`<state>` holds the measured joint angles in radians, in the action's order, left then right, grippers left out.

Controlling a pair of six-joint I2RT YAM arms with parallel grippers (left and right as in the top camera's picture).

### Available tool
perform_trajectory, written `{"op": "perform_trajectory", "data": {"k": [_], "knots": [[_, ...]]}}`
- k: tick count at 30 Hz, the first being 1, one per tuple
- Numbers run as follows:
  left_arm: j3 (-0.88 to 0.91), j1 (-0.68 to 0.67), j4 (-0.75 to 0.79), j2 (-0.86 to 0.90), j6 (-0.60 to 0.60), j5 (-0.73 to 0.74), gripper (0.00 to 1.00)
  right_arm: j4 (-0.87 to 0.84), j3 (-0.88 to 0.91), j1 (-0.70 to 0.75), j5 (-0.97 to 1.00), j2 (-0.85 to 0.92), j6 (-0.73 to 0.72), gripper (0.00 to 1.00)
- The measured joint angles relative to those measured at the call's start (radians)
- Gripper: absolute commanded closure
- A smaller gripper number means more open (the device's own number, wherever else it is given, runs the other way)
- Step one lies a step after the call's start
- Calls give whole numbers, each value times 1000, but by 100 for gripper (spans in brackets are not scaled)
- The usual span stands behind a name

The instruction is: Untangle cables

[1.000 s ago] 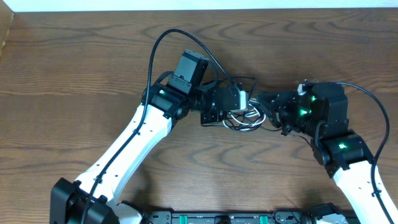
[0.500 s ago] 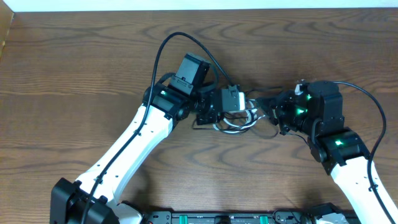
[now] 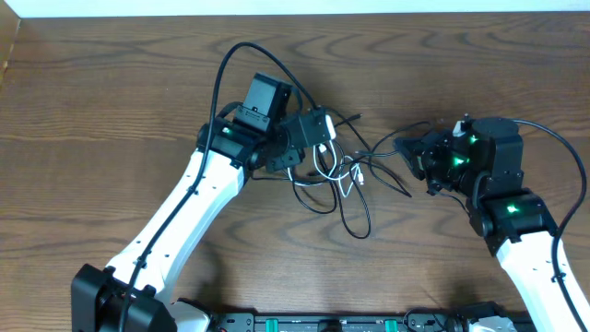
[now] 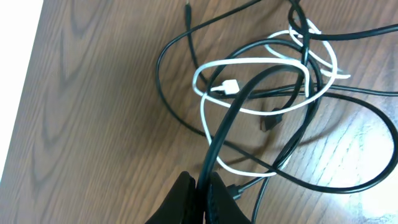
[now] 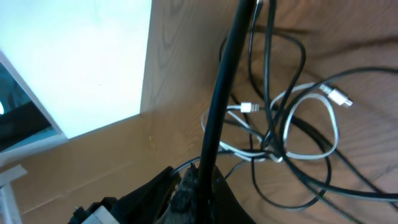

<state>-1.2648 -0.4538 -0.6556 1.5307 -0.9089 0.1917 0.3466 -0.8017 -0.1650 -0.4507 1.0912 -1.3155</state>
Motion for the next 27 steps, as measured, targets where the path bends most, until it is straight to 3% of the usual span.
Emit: {"op": "perform_trajectory", "data": {"k": [6, 9, 10, 14, 15, 27], "knots": [[0, 0, 0, 0, 13, -6, 92, 106, 0, 11, 98, 0, 45, 99], [0, 0, 0, 0, 15, -3, 92, 177, 0, 11, 174, 0, 50, 87], [0, 0, 0, 0, 15, 3, 92, 201, 0, 11, 201, 0, 53, 76], [0, 0, 9, 0, 15, 59, 92, 269, 0, 11, 274, 0, 67, 11], [0, 0, 12, 0, 16, 81, 92, 278, 0, 11, 289, 0, 77, 1], [0, 0, 104, -20, 134, 346, 92, 286, 0, 11, 316, 0, 270, 1]]}}
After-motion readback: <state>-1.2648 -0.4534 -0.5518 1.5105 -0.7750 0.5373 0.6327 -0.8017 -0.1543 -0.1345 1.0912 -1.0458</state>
